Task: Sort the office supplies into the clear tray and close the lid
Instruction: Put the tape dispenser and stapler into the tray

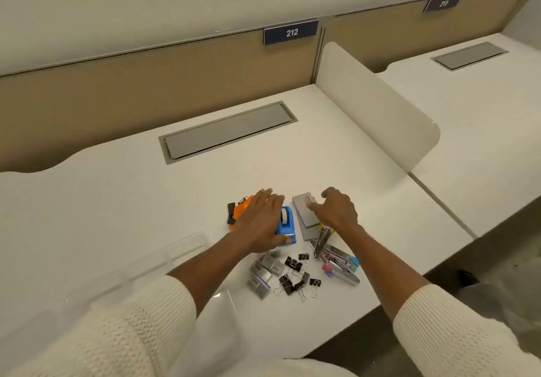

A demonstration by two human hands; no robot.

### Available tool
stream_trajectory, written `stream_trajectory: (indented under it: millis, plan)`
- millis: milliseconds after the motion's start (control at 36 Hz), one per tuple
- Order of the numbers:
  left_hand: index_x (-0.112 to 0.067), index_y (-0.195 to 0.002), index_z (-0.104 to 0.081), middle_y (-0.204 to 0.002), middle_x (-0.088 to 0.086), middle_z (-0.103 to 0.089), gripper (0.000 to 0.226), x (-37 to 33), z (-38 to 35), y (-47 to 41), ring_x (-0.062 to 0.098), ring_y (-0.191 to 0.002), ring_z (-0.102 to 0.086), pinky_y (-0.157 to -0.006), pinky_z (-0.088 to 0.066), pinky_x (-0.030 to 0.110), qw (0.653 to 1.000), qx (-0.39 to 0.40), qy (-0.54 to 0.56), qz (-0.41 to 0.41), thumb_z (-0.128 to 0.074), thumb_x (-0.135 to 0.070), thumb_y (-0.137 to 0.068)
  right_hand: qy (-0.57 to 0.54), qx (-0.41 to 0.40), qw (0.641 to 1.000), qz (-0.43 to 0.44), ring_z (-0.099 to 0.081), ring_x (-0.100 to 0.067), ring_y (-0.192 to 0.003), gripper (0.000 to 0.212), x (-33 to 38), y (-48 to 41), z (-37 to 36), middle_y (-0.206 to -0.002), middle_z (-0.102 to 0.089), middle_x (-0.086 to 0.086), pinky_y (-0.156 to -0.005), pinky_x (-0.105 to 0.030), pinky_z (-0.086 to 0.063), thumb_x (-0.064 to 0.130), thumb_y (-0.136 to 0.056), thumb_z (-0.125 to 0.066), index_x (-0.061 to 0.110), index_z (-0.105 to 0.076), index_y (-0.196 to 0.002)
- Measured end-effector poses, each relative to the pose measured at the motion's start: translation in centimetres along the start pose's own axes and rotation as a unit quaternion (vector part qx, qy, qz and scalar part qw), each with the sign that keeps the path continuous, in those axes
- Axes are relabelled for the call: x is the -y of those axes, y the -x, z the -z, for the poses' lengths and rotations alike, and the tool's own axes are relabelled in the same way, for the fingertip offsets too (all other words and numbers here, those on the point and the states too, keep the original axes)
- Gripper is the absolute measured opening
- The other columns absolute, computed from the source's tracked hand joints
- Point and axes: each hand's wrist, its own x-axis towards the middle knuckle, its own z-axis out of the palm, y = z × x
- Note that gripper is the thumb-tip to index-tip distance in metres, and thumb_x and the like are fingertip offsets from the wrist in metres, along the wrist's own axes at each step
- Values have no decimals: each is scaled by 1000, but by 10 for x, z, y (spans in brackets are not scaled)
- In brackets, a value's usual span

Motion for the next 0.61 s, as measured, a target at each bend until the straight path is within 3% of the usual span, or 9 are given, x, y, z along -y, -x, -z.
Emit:
stream_trajectory:
  millis: [139,333,472,611]
  plan:
    - [-6,-152,-34,-156,15,-44,105,-11,-10,-15,36,-153,-28,-128,-15,46,999,31,-29,-24,-69,-72,-79,35,54,997,-41,-65,-27,-106,63,2,-8,-6,-117,-67,-5,-73,-34,-48,53,-77,-80,15,-56,-121]
    - [-6,-140,-47,-136,13,-59,93,-10,-25,-25,34,-132,-50,-120,-33,46,999,9,-46,-22,-79,-64,-74,51,77,994,-59,-66,-27,-97,54,4,-22,-18,-105,-68,-4,-79,-38,-57,44,-66,-88,18,-58,-103]
    - [-4,-146,-43,-136,14,-58,98,-8,-31,-23,33,-130,-52,-119,-35,46,1000,-6,-19,-14,-80,-59,-74,5,107,992,-66,-63,-23,-91,57,6,-29,-22,-94,-60,-1,-80,-38,-59,43,-67,-92,15,-54,-98]
    - [-7,-142,-45,-131,12,-60,91,-8,-31,-23,31,-124,-53,-111,-41,44,1000,-16,27,4,-81,-53,-73,-79,116,988,-71,-73,-28,-87,48,4,-35,-26,-99,-74,-10,-76,-41,-64,31,-65,-95,6,-71,-99]
